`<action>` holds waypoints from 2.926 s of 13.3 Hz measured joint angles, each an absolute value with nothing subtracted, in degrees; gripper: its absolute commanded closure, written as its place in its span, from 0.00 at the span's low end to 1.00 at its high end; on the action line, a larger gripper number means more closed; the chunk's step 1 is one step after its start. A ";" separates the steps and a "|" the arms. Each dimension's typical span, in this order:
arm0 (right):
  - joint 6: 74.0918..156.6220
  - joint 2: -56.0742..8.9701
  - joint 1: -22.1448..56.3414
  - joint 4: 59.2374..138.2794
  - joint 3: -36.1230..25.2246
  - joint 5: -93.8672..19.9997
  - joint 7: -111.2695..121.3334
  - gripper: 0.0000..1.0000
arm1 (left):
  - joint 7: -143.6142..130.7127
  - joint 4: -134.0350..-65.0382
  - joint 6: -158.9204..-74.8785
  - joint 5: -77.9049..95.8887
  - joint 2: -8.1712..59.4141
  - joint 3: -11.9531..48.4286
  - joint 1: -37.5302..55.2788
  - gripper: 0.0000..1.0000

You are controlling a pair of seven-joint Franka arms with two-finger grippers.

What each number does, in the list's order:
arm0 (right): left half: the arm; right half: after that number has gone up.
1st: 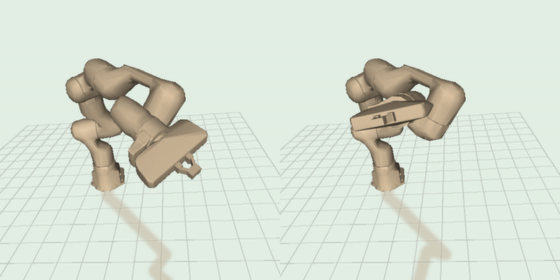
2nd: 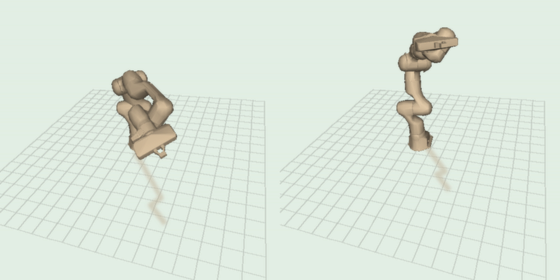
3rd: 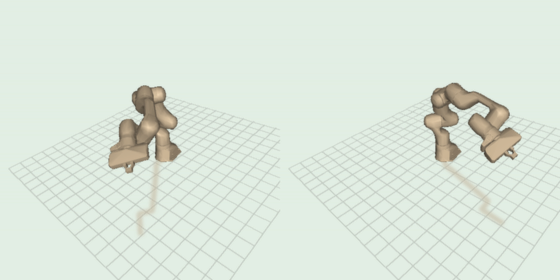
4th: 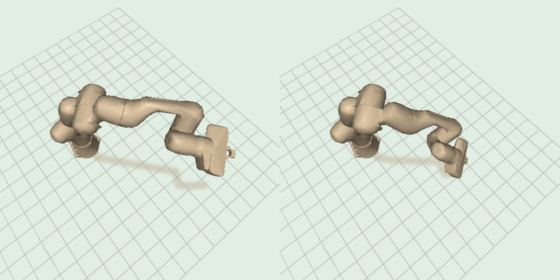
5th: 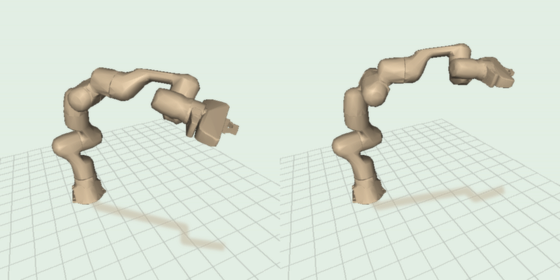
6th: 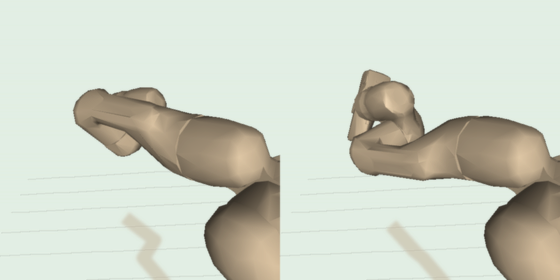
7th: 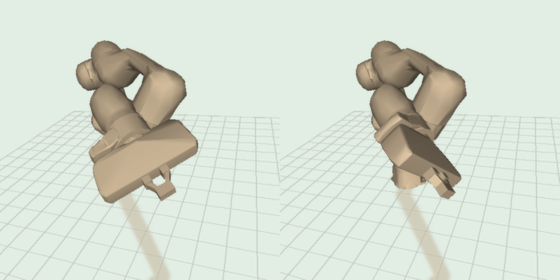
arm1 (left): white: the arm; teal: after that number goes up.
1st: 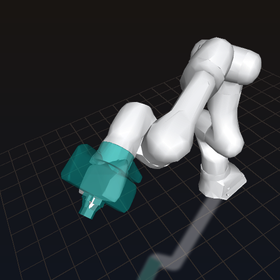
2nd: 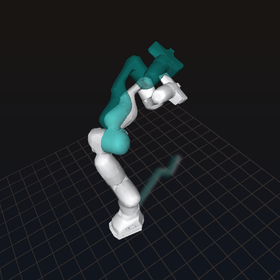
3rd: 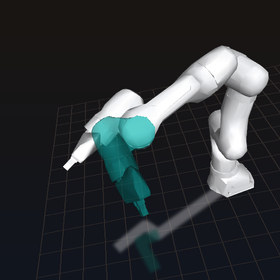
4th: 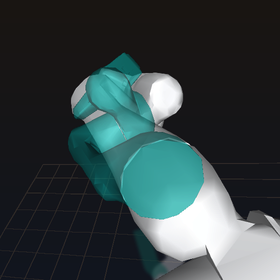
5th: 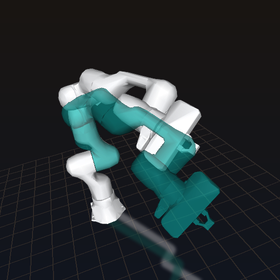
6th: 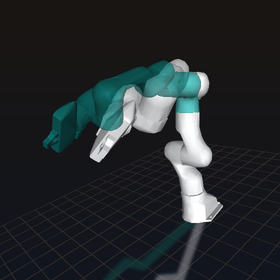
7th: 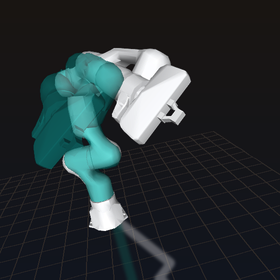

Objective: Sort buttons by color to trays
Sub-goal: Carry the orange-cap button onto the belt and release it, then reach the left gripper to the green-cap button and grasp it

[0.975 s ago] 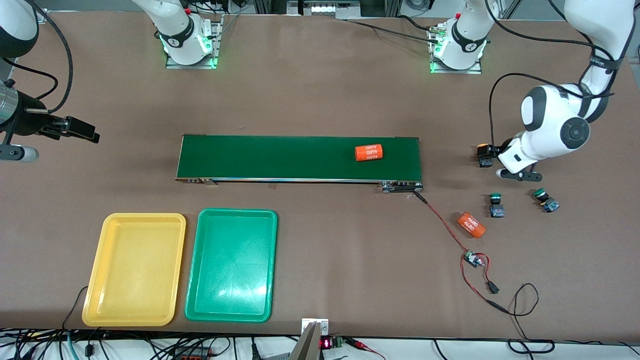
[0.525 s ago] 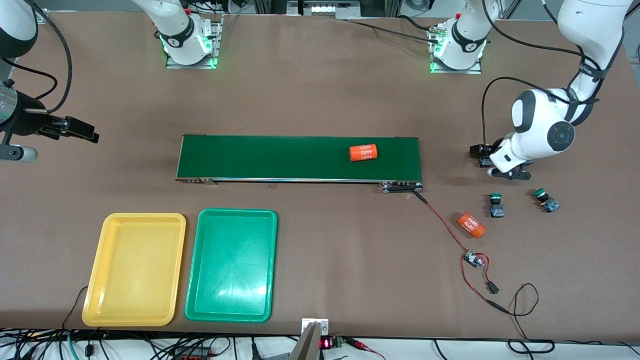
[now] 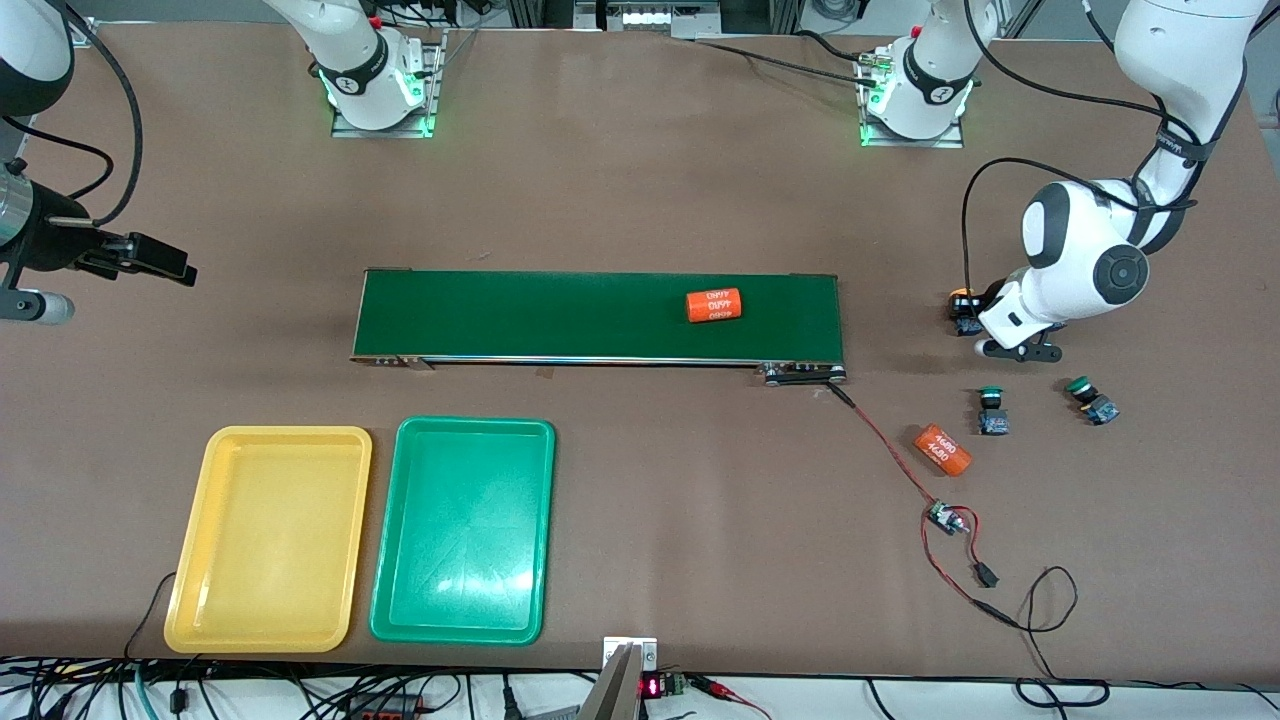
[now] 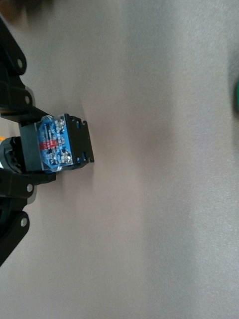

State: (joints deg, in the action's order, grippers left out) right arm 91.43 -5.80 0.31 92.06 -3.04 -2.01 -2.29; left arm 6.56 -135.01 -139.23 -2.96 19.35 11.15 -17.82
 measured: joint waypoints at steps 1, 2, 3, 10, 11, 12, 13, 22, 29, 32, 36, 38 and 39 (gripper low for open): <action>91.43 -5.80 0.21 92.06 -3.04 -2.01 -2.21 0.00 | 6.43 -134.83 -139.29 -2.96 19.16 11.16 -17.82 0.95; 91.43 -5.80 0.15 92.06 -3.04 -2.01 -2.15 0.00 | 6.43 -134.54 -139.34 -2.96 18.77 11.20 -17.80 0.95; 91.42 -5.80 0.13 92.06 -3.04 -2.01 -2.13 0.00 | 6.48 -134.24 -139.23 -2.96 17.93 11.43 -17.66 0.95; 91.33 -5.81 -0.19 92.06 -3.05 -2.01 -2.11 0.00 | 2.06 -129.71 -128.75 -2.76 9.18 20.94 -8.04 1.00; 91.32 -5.81 -0.20 92.06 -3.05 -2.01 -2.11 0.00 | -2.04 -128.88 -128.41 -2.74 8.88 24.33 -7.20 1.00; 91.32 -5.81 -0.20 92.06 -3.05 -2.01 -2.11 0.00 | -6.11 -128.05 -128.30 -2.74 8.83 27.00 -6.22 1.00; 91.31 -5.82 -0.20 92.06 -3.05 -2.01 -2.11 0.00 | -9.08 -127.41 -128.26 -2.74 8.83 28.39 -5.27 1.00; 91.29 -5.84 -0.29 92.06 -3.05 -2.01 -2.09 0.00 | -18.96 -123.85 -132.65 -2.68 18.00 28.82 0.10 0.98; 91.28 -5.85 -0.30 92.06 -3.05 -2.01 -2.08 0.00 | -19.91 -122.44 -136.66 -2.65 21.22 28.28 0.18 0.00; 91.26 -5.88 -0.30 92.07 -3.05 -2.01 -2.07 0.00 | -20.04 -119.98 -136.62 -2.64 20.27 25.40 -1.85 0.00; 91.23 -5.99 -0.30 92.07 -3.04 -2.01 -2.06 0.00 | -19.80 -117.03 -136.14 -2.64 19.46 18.64 -5.08 0.00; 91.23 -6.06 -0.30 92.07 -3.04 -2.02 -2.05 0.00 | -19.80 -116.45 -136.03 -2.64 19.46 17.64 -5.16 0.00; 91.23 -6.08 -0.30 92.07 -3.04 -2.03 -2.05 0.00 | -19.80 -116.44 -135.96 -2.64 19.47 17.65 -5.06 0.00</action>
